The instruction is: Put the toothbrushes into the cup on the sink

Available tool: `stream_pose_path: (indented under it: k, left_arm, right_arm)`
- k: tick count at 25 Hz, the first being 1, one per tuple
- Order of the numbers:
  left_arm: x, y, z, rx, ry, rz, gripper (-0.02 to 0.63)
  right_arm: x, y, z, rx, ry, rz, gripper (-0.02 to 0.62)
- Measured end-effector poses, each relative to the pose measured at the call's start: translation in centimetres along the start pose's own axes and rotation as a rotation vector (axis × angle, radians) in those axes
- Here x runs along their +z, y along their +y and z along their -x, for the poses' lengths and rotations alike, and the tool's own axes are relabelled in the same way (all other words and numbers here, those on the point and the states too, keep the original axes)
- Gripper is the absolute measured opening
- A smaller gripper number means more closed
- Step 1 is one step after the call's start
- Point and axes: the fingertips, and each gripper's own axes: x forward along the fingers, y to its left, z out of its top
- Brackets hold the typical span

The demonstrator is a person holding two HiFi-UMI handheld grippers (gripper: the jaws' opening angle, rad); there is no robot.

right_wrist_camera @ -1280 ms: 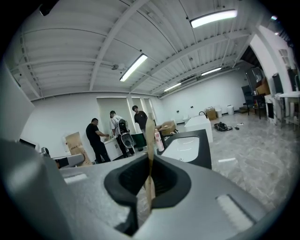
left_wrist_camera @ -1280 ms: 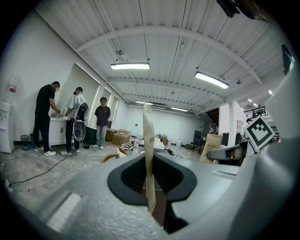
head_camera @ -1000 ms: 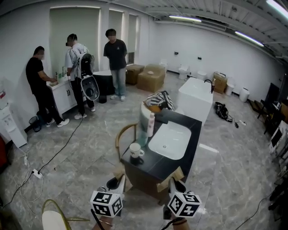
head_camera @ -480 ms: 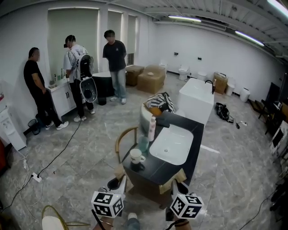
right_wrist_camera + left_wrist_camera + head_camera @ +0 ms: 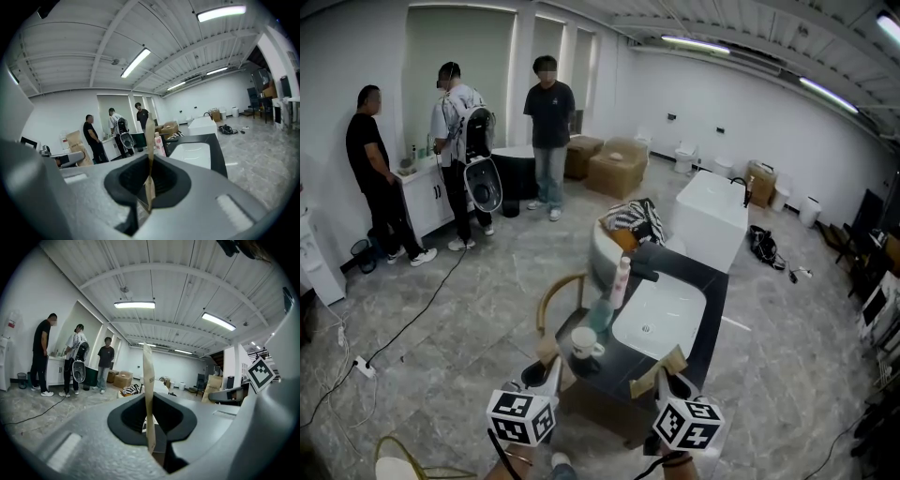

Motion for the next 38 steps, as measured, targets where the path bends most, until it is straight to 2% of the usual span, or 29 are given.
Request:
stream_pose_path:
  k: [7,17,27,38]
  left_arm:
    - [3.0,3.2,-4.5,0.004,-0.040,0.008,0.035]
    - [4.8,7.9,-10.8,-0.003,-0.057,0.026,0.034]
    - [5.3,11.5,-16.1,-0.017,-0.058,0.054,0.034]
    - [3.0,12.5,-18.4,0.028,-0.004,0.079,0.034]
  right_arm:
    - [2.7,-0.4,-4.7,-0.017,-0.012,0.010,0.008]
    - [5.1,-0.4,-11.7,-0.037,-0.011,0.024,0.008]
    - [6.6,-0.7,-17.3,-0.064,0.004,0.040,0.008]
    - [4.9,-3.2,-19.7,-0.065,0.068,0.012,0.008]
